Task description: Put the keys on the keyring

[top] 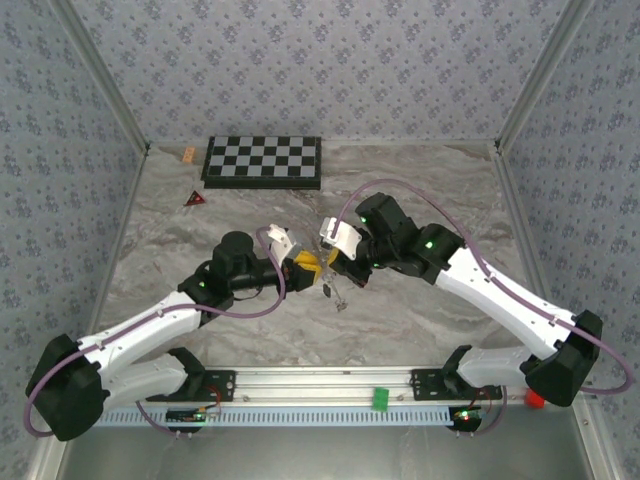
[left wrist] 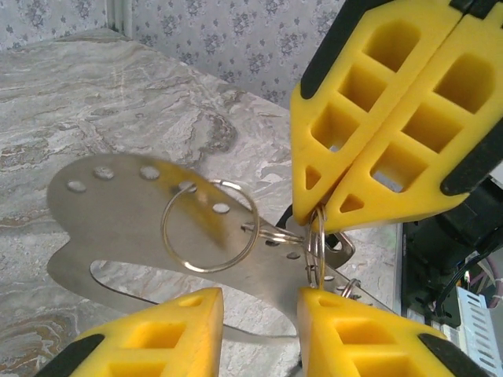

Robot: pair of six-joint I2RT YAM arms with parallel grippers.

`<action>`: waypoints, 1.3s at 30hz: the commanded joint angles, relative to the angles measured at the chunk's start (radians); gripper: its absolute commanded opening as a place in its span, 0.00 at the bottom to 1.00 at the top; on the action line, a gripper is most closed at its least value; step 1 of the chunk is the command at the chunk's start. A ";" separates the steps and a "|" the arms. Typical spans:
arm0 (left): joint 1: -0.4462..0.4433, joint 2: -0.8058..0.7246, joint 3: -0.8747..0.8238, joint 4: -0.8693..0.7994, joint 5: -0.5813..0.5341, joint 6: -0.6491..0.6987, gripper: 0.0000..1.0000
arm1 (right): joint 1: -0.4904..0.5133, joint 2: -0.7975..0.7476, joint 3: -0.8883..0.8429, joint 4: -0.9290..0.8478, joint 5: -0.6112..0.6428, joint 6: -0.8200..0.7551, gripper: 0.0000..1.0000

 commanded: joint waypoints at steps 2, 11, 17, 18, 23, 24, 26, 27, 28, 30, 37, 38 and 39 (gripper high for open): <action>-0.005 -0.026 0.037 0.033 0.045 0.017 0.28 | 0.010 0.017 0.033 -0.025 0.023 -0.013 0.00; -0.005 -0.041 0.031 0.045 0.046 0.015 0.27 | 0.018 0.026 0.040 -0.022 0.021 -0.013 0.00; -0.006 -0.043 0.031 0.045 0.046 0.016 0.27 | 0.025 0.028 0.040 -0.022 0.030 -0.010 0.00; -0.005 -0.047 0.030 0.043 0.042 0.017 0.27 | 0.024 0.028 0.039 -0.021 0.032 -0.009 0.00; -0.005 -0.028 0.038 0.030 0.037 0.022 0.27 | 0.039 0.027 0.039 -0.019 0.026 -0.012 0.00; -0.004 -0.018 0.044 0.028 0.041 0.020 0.26 | 0.042 0.028 0.039 -0.020 0.027 -0.014 0.00; -0.006 -0.007 0.050 0.027 0.052 0.019 0.26 | 0.050 0.028 0.040 -0.020 0.029 -0.014 0.00; -0.005 -0.003 0.053 0.027 0.057 0.019 0.25 | 0.053 0.029 0.040 -0.020 0.030 -0.014 0.00; -0.006 0.000 0.055 0.028 0.060 0.018 0.25 | 0.054 0.029 0.040 -0.019 0.032 -0.015 0.00; -0.007 0.004 0.056 0.025 0.061 0.020 0.18 | 0.057 0.031 0.040 -0.019 0.035 -0.015 0.00; -0.007 0.013 0.064 0.008 0.081 0.031 0.17 | 0.060 0.033 0.043 -0.017 0.037 -0.018 0.00; -0.009 0.017 0.070 0.000 0.086 0.035 0.15 | 0.060 0.033 0.045 -0.018 0.037 -0.019 0.00; -0.009 0.021 0.074 -0.008 0.094 0.038 0.13 | 0.061 0.033 0.046 -0.018 0.036 -0.019 0.00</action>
